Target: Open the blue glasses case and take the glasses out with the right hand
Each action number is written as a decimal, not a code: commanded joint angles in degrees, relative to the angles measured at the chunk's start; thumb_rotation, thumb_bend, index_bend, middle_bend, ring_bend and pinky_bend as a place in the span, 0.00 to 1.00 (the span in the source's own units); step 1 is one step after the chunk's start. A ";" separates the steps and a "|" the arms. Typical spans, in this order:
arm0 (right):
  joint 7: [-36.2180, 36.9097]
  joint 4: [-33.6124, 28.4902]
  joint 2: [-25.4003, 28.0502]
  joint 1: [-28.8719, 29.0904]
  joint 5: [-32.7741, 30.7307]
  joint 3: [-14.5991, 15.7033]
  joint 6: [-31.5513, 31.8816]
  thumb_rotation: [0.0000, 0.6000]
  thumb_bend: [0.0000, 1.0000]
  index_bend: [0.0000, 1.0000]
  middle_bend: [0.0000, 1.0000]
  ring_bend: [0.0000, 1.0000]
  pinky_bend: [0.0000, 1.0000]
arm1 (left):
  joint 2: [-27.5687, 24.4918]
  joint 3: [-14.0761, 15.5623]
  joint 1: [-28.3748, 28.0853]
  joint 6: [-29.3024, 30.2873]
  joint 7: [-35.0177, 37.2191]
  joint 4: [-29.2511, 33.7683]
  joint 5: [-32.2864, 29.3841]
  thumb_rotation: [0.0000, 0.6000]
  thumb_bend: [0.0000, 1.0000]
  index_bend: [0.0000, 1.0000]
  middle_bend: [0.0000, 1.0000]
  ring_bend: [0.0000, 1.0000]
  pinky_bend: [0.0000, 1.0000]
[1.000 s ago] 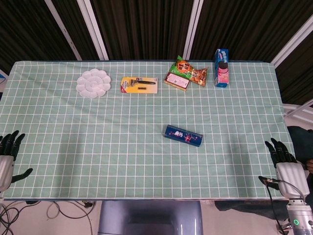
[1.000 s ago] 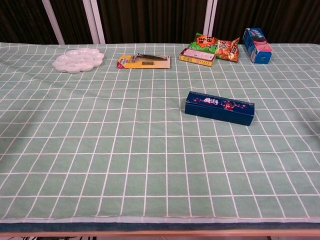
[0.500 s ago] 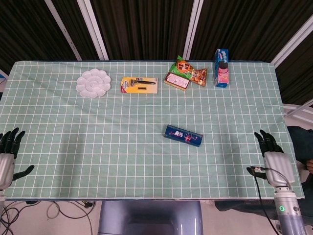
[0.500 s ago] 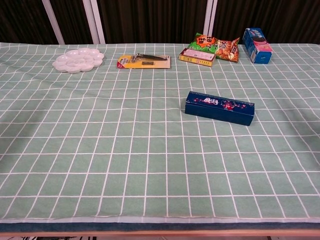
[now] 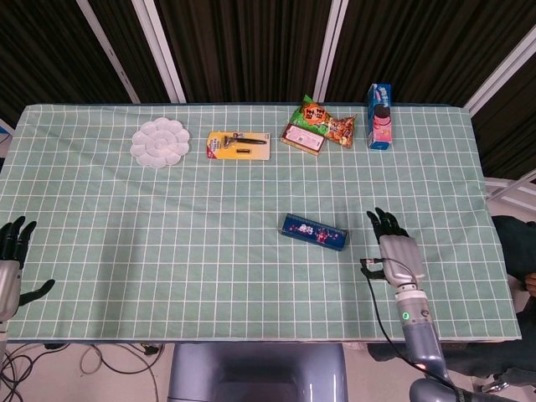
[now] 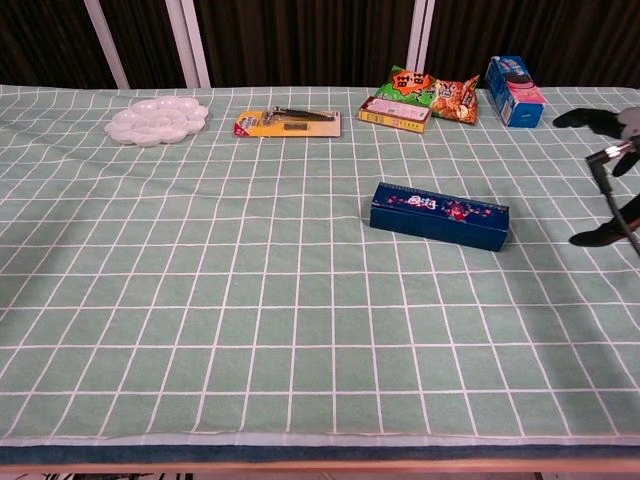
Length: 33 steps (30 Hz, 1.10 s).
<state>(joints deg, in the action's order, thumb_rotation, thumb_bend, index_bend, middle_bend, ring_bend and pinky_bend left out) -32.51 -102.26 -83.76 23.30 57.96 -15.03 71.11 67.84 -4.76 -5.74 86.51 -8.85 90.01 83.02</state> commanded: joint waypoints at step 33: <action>-7.08 23.34 -18.51 14.37 -13.41 -5.09 -2.73 1.00 0.04 0.00 0.00 0.00 0.24 | 0.44 -1.16 -0.69 -1.56 0.54 -0.51 -2.89 1.00 0.02 0.00 0.00 0.00 0.00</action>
<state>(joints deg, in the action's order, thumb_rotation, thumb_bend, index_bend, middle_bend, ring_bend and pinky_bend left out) -39.60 -79.71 -101.89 37.11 44.90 -19.84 68.88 68.27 -5.91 -6.43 84.94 -8.32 89.50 80.14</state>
